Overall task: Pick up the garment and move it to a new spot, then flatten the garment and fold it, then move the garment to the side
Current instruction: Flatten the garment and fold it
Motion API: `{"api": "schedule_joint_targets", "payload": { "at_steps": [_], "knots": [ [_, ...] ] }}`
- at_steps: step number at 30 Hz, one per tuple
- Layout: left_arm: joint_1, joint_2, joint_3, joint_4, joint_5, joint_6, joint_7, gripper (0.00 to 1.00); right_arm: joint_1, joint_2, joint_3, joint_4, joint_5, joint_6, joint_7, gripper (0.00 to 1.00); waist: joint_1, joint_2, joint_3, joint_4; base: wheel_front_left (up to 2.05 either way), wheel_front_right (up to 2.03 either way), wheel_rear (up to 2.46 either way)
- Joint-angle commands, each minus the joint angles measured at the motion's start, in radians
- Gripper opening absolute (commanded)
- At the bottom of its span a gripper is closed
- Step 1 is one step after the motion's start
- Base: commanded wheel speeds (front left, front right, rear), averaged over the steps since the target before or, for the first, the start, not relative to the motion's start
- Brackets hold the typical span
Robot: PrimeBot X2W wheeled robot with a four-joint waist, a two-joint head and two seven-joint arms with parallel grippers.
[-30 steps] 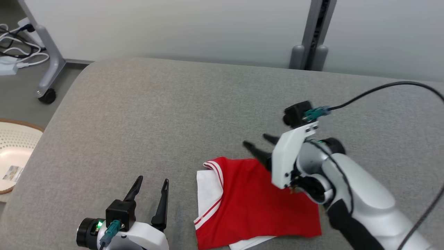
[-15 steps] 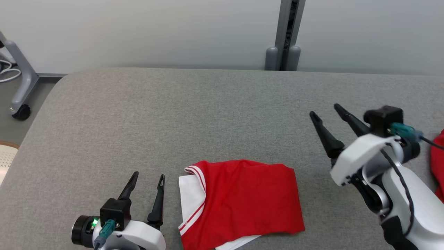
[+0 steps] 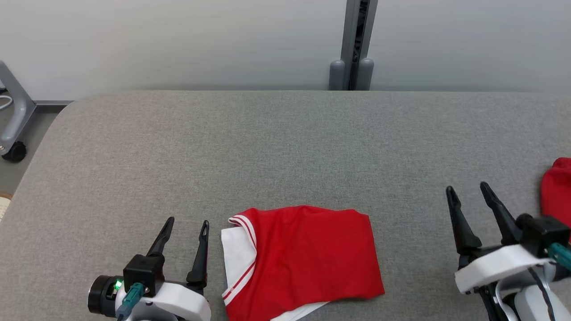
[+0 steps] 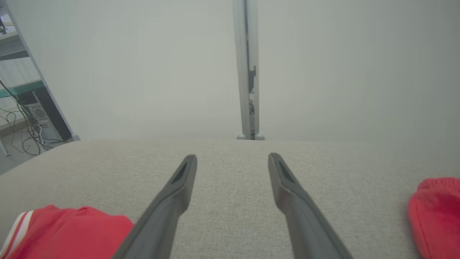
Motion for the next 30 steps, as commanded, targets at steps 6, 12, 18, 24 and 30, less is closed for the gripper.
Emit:
{"api": "schedule_joint_targets", "payload": {
  "at_steps": [6, 12, 18, 24, 30],
  "knots": [
    [0.014, 0.004, 0.002, -0.028, 0.006, 0.006, -0.003, 1.00, 0.082, 0.063, -0.084, -0.033, -0.054, 0.000, -0.042, 1.00, 0.0000, 0.0000, 0.000, -0.005, 0.00, 0.00, 0.00],
    [0.024, 0.004, 0.001, -0.056, 0.002, 0.013, -0.003, 1.00, 0.123, 0.095, -0.108, -0.055, -0.112, 0.000, -0.053, 1.00, 0.0000, 0.0000, 0.004, -0.005, 0.00, 0.00, 0.00],
    [0.027, 0.004, -0.007, -0.071, -0.004, 0.018, -0.003, 1.00, 0.131, 0.103, -0.119, -0.058, -0.123, 0.000, -0.055, 1.00, 0.0000, 0.0000, 0.008, -0.003, 0.00, 0.00, 0.00],
    [0.018, 0.004, -0.061, -0.089, -0.017, 0.011, -0.003, 1.00, 0.122, 0.105, -0.124, -0.054, -0.116, 0.000, -0.055, 1.00, 0.0000, 0.0000, 0.013, -0.008, 0.00, 0.00, 0.00],
    [-0.001, 0.004, -0.165, -0.095, -0.063, -0.004, -0.003, 0.00, 0.111, 0.103, -0.118, -0.053, -0.108, 0.000, -0.055, 1.00, 0.0000, 0.0000, 0.023, -0.021, 0.00, 0.00, 0.00]
  ]
}}
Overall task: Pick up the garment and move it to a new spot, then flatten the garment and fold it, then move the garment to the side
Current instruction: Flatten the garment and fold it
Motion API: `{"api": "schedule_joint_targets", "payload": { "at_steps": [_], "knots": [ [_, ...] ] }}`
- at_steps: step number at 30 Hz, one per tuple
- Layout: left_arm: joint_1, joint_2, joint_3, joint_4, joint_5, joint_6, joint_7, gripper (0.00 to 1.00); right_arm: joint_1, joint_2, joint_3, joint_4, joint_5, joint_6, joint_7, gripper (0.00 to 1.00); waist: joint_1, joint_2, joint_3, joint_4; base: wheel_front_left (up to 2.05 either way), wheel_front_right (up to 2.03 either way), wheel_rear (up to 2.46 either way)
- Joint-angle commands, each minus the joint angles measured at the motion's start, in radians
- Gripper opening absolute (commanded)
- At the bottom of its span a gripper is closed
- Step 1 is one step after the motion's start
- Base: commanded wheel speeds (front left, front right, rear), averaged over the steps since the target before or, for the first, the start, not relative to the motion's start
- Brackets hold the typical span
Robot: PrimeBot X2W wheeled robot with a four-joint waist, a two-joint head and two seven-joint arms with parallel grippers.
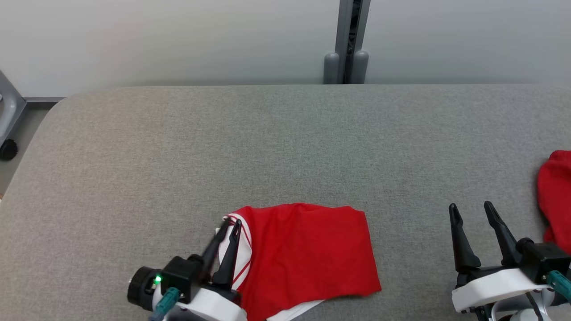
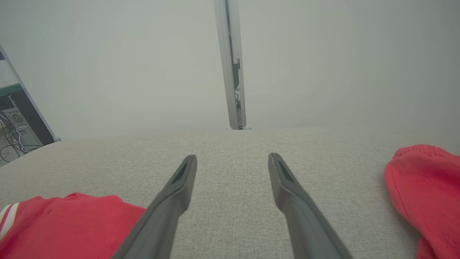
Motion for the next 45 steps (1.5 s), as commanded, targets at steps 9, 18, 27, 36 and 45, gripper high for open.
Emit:
{"api": "schedule_joint_targets", "payload": {
  "at_steps": [9, 18, 27, 36, 45],
  "knots": [
    [-0.082, 0.004, -0.136, 0.102, -0.123, -0.002, -0.003, 0.00, -0.021, -0.015, 0.009, 0.009, 0.013, 0.000, -0.008, 1.00, 0.0000, 0.0000, 0.027, -0.025, 0.00, 0.00, 0.00],
    [-0.180, 0.005, -0.214, 0.314, -0.249, 0.042, -0.003, 0.00, -0.038, -0.018, 0.024, 0.019, 0.020, 0.000, -0.007, 1.00, 0.0000, 0.0000, 0.051, -0.045, 0.00, 0.00, 0.00],
    [-0.256, 0.005, -0.212, 0.493, -0.355, 0.086, -0.003, 0.00, -0.045, -0.024, 0.029, 0.029, 0.027, 0.000, -0.007, 1.00, 0.0000, 0.0000, 0.066, -0.051, 0.00, 0.00, 0.00],
    [-0.299, 0.005, -0.205, 0.581, -0.310, 0.103, -0.002, 0.00, -0.055, -0.019, 0.021, 0.037, 0.033, 0.000, -0.008, 1.00, 0.0000, 0.0000, 0.073, -0.033, 0.00, 0.00, 0.00],
    [-0.301, 0.005, -0.134, 0.603, -0.229, 0.143, -0.002, 0.00, -0.061, -0.014, 0.024, 0.046, 0.036, 0.000, -0.008, 1.00, 0.0000, 0.0000, 0.072, -0.026, 0.00, 0.00, 0.00]
  ]
}}
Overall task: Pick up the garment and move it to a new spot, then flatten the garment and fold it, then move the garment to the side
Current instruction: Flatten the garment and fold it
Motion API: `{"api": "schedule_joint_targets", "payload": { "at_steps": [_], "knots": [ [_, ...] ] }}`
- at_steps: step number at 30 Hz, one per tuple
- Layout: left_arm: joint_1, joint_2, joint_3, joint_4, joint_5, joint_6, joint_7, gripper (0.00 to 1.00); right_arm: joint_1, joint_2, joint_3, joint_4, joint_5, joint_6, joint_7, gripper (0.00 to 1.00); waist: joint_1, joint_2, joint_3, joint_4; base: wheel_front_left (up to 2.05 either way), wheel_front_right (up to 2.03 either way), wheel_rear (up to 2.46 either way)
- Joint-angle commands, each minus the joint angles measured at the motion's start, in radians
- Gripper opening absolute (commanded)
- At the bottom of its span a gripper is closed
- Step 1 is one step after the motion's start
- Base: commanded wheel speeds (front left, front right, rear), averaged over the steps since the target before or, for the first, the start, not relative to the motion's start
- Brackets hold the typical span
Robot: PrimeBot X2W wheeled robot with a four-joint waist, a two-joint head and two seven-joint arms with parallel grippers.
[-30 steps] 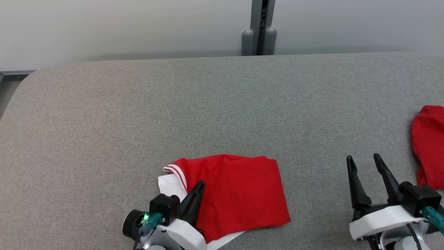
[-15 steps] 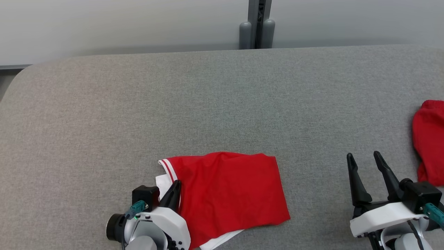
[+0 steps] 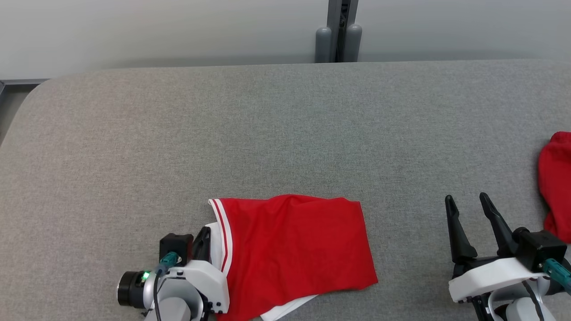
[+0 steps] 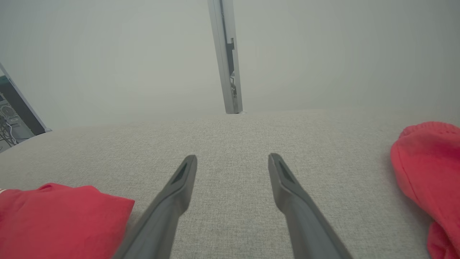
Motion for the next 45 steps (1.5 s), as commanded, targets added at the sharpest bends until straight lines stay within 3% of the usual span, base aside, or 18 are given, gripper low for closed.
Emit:
{"api": "schedule_joint_targets", "payload": {
  "at_steps": [1, 6, 11, 16, 26, 35, 45],
  "knots": [
    [-0.006, 0.005, 0.019, -0.014, 0.016, 0.004, -0.001, 0.00, -0.008, -0.001, -0.003, 0.005, 0.008, 0.000, -0.007, 1.00, 0.0000, 0.0000, -0.002, 0.000, 0.00, 0.00, 0.00],
    [0.022, 0.005, 0.053, -0.146, 0.071, -0.005, -0.001, 0.00, -0.008, 0.001, -0.005, 0.011, 0.008, 0.000, -0.008, 1.00, 0.0000, 0.0000, -0.012, -0.002, 0.00, 0.00, 0.00],
    [0.073, 0.006, 0.018, -0.263, 0.068, -0.049, -0.001, 0.00, -0.006, 0.003, -0.004, 0.012, 0.010, 0.000, -0.008, 1.00, 0.0000, 0.0000, -0.018, -0.005, 0.00, 0.00, 0.00],
    [0.083, 0.006, -0.044, -0.238, 0.042, -0.079, -0.001, 0.00, -0.010, 0.002, 0.000, 0.014, 0.008, 0.000, -0.008, 1.00, 0.0000, 0.0000, -0.017, -0.010, 0.00, 0.00, 0.00],
    [0.021, 0.006, -0.118, -0.085, -0.036, -0.069, -0.001, 0.00, -0.015, -0.005, 0.010, 0.016, 0.008, 0.000, -0.008, 1.00, 0.0000, 0.0000, 0.000, -0.028, 0.00, 0.00, 0.00],
    [0.010, 0.008, -0.049, -0.001, -0.042, -0.013, 0.001, 0.00, -0.011, -0.003, -0.002, 0.025, 0.012, 0.000, -0.008, 1.00, 0.0000, 0.0000, -0.005, -0.026, 0.00, 0.00, 0.00],
    [0.038, 0.006, -0.006, -0.060, 0.000, -0.031, 0.000, 0.00, -0.010, 0.002, 0.003, 0.035, 0.014, 0.000, -0.008, 1.00, 0.0000, 0.0000, -0.024, -0.001, 0.00, 0.00, 0.00]
  ]
}}
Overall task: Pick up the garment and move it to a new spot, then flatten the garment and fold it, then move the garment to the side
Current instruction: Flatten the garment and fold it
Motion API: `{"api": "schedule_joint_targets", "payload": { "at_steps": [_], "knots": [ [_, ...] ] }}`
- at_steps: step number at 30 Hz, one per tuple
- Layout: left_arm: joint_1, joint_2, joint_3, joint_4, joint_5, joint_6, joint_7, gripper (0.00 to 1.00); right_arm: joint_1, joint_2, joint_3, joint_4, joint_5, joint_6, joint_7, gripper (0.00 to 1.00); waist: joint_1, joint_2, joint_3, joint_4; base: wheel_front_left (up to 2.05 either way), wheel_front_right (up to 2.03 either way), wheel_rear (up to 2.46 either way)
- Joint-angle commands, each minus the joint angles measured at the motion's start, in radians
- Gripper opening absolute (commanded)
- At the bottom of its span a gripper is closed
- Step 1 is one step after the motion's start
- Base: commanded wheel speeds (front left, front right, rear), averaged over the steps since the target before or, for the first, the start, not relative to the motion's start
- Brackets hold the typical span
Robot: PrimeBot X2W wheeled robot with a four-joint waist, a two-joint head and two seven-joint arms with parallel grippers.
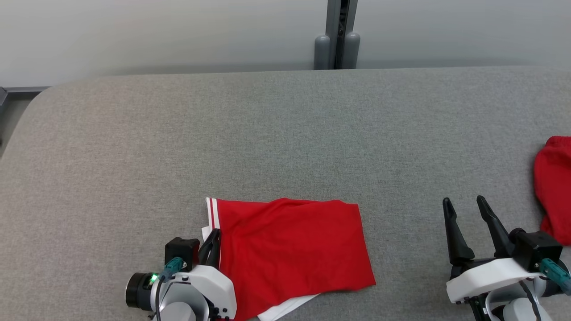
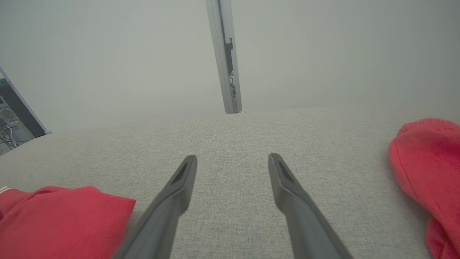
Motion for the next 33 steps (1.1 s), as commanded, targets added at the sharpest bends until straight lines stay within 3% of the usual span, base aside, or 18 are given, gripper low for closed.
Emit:
{"api": "schedule_joint_targets", "payload": {
  "at_steps": [1, 9, 23, 33],
  "knots": [
    [0.019, 0.006, 0.019, -0.024, 0.016, 0.007, 0.000, 0.00, 0.001, -0.005, -0.003, 0.003, 0.005, 0.000, -0.008, 1.00, 0.0000, -0.0001, -0.011, 0.006, 0.00, 0.00, 0.00],
    [0.075, 0.006, 0.139, -0.195, 0.089, 0.018, -0.001, 0.00, 0.018, -0.002, -0.007, -0.003, 0.007, 0.000, -0.008, 1.00, 0.0000, -0.0001, -0.055, 0.020, 0.00, 0.00, 0.00],
    [0.217, 0.006, 0.306, -0.625, 0.218, -0.036, 0.000, 0.00, 0.039, -0.009, 0.015, -0.095, 0.017, 0.000, -0.007, 1.00, 0.0000, -0.0001, -0.078, 0.019, 0.00, 0.00, 0.00],
    [0.338, 0.005, 0.327, -0.687, 0.248, -0.054, 0.000, 0.00, 0.065, -0.012, 0.021, -0.145, 0.021, 0.000, -0.007, 1.00, 0.0000, -0.0001, -0.089, 0.011, 0.00, 0.00, 0.00]
  ]
}}
